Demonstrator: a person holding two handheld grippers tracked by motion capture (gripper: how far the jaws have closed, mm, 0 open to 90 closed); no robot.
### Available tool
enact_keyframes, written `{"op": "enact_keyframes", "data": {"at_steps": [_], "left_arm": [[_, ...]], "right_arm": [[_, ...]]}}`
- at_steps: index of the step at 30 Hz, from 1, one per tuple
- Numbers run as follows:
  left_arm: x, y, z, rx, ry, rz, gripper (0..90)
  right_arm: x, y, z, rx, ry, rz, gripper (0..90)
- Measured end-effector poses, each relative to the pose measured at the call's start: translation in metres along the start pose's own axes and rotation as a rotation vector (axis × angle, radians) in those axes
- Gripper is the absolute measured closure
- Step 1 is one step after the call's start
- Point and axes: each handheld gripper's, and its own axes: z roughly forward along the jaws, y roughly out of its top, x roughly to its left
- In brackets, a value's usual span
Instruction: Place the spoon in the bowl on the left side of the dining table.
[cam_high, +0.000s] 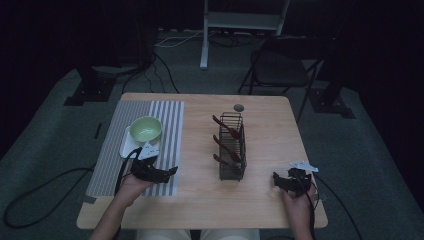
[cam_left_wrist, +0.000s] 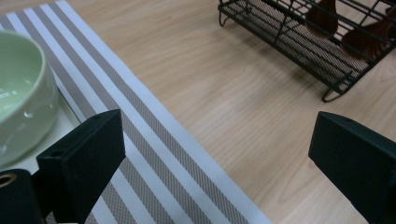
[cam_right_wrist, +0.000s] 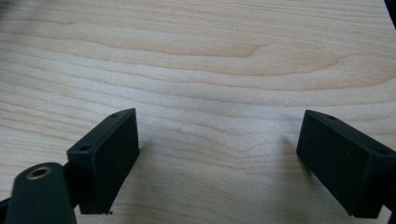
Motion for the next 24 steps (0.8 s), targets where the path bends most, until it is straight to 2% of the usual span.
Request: {"op": "enact_keyframes", "data": {"at_steps": [8, 10, 17, 24], "left_arm": [[-0.001, 0.017, 0.005, -0.006, -0.009, 0.024, 4.8], [-0.002, 0.027, 0.007, -0.024, -0.01, 0.035, 4.8], [0.0, 0.041, 0.01, -0.047, -0.02, 0.026, 4.8], [0.001, 0.056, 0.018, -0.042, -0.028, 0.032, 4.8]], "right_arm": [[0.0, 0.0, 0.0, 0.0, 0.0, 0.0, 12.3], [0.0, 0.0, 0.0, 0.0, 0.0, 0.0, 12.3], [0.0, 0.0, 0.0, 0.0, 0.0, 0.0, 12.3], [0.0, 0.0, 0.0, 0.0, 0.0, 0.001, 12.3]]}}
